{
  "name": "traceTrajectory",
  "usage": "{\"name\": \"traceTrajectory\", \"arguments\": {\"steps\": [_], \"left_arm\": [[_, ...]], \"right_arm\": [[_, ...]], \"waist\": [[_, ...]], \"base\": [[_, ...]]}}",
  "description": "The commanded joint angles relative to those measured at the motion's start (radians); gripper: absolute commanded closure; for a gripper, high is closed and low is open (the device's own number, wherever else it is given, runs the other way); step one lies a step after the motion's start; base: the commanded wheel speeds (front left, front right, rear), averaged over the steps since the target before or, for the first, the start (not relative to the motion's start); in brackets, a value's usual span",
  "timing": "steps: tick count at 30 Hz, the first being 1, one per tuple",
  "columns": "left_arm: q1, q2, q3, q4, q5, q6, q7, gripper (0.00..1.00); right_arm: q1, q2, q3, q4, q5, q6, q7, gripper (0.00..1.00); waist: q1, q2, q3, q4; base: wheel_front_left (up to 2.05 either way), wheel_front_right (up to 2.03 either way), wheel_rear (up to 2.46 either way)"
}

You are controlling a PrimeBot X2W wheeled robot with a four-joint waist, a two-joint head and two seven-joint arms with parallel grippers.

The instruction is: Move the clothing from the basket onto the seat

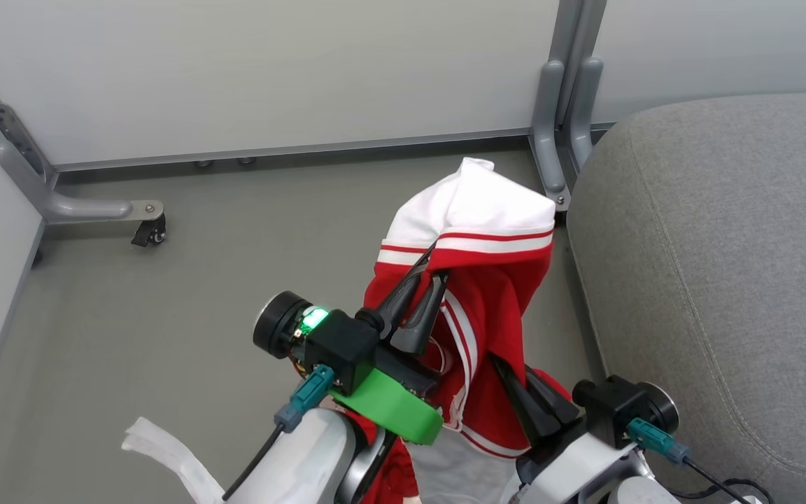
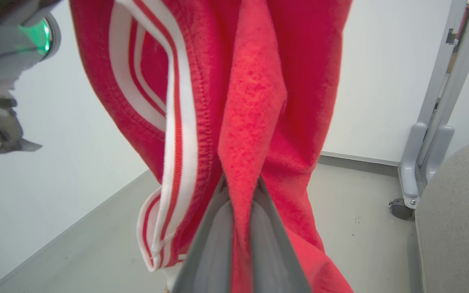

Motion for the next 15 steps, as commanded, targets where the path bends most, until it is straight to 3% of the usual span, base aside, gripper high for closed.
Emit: {"name": "traceTrajectory", "arguments": {"steps": [1, 15], "left_arm": [[0.006, 0.001, 0.009, -0.001, 0.008, 0.011, -0.001, 0.0], [0.015, 0.001, 0.015, 0.021, 0.022, 0.034, -0.001, 0.0]], "right_arm": [[0.008, -0.001, -0.001, -0.007, 0.007, 0.0, -0.003, 1.0], [0.013, -0.001, -0.011, -0.018, 0.008, 0.0, -0.003, 1.0]], "waist": [[0.0, 0.0, 0.001, -0.002], [0.0, 0.0, 0.015, -0.008]], "base": [[0.0, 0.0, 0.0], [0.0, 0.0, 0.0]]}}
